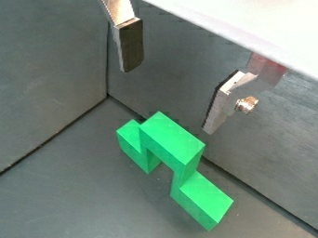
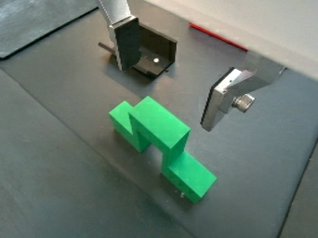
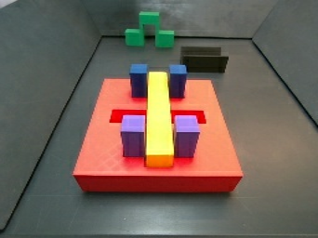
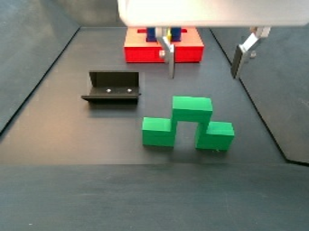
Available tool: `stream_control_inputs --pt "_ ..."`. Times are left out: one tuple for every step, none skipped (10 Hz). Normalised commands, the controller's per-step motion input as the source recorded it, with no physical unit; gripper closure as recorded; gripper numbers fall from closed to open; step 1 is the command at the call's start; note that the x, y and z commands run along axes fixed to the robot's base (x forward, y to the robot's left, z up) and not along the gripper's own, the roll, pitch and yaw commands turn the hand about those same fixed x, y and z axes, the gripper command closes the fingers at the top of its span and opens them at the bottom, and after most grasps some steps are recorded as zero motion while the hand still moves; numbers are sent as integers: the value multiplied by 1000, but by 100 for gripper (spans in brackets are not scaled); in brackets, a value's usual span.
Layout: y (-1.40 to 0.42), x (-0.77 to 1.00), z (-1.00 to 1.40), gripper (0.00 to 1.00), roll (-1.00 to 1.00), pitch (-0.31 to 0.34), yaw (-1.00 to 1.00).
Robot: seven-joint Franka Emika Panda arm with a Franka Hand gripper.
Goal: Pick up the green object. Move up. Move to above the board. Insert the green object.
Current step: Pick up the green object.
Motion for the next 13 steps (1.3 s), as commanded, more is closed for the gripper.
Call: stream_control_inputs --pt "51 266 -251 0 0 -76 126" --pt "3 474 -214 0 0 -37 160" --pt "0 526 -209 0 0 0 94" --pt "0 389 -226 0 0 -30 97" --pt "-3 117 -171 0 0 -77 83" --pt "0 -74 -174 0 0 -110 0" --pt "0 -206 -137 0 0 -154 0" --pt "0 -206 -137 0 0 -170 0" --pt "0 -257 -151 0 0 -167 0" --pt "-31 -191 -126 0 0 -173 0" --pt "-57 -43 -140 0 0 -161 0" --pt "-46 0 -174 0 0 -156 0" --pt "0 117 -154 0 0 -133 43"
